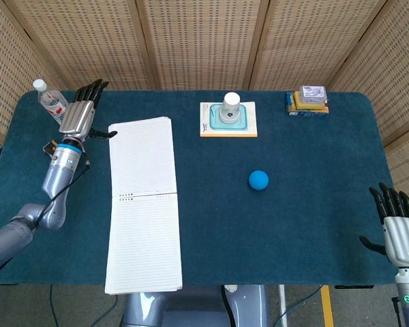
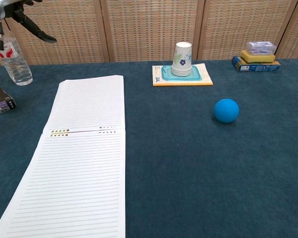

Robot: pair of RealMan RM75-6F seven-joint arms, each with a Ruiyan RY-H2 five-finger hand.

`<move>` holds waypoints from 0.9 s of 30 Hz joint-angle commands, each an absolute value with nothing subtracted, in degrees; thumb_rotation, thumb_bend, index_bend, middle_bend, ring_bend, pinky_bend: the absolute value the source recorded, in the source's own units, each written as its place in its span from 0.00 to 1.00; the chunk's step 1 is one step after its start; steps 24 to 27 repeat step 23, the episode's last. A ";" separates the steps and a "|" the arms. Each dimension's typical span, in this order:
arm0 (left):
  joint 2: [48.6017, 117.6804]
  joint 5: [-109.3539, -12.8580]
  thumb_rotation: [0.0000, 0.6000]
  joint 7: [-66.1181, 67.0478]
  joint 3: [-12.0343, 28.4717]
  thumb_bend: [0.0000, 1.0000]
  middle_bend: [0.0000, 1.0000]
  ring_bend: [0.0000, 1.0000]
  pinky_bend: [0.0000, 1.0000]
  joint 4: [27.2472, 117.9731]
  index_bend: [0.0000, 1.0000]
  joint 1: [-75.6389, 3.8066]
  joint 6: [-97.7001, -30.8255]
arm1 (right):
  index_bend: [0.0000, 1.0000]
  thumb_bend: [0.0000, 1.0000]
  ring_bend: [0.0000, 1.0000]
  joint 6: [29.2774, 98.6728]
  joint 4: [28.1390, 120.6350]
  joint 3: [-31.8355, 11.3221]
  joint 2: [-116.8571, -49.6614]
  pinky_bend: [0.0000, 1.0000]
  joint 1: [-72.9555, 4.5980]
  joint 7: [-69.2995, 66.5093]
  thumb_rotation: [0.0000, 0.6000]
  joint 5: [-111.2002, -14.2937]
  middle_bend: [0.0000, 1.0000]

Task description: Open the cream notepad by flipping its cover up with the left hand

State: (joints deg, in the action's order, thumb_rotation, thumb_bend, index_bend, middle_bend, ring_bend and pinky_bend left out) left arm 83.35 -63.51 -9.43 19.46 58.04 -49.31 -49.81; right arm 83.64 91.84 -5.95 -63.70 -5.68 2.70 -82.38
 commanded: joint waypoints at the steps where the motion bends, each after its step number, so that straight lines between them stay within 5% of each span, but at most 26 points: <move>1: 74.53 -67.56 1.00 -9.01 16.00 0.00 0.00 0.00 0.00 70.50 0.00 -42.21 -56.08 | 0.00 0.00 0.00 84.19 91.61 -5.76 -63.49 0.00 -5.52 1.77 1.00 -83.22 0.00; 12: 62.27 -70.49 1.00 -1.36 7.11 0.00 0.00 0.00 0.00 91.30 0.00 -26.20 -70.38 | 0.00 0.00 0.00 85.49 91.24 -5.07 -62.90 0.00 -4.87 -0.49 1.00 -85.16 0.00; 21: 64.42 -76.83 1.00 1.37 0.27 0.00 0.00 0.00 0.00 97.05 0.00 -13.29 -86.60 | 0.00 0.00 0.00 86.37 89.36 -5.10 -63.02 0.00 -4.60 -2.77 1.00 -85.85 0.00; 27: 64.77 -78.40 1.00 2.53 -0.83 0.00 0.00 0.00 0.00 97.66 0.00 -11.79 -88.15 | 0.00 0.00 0.00 86.55 89.28 -5.14 -62.84 0.00 -4.52 -3.51 1.00 -85.94 0.00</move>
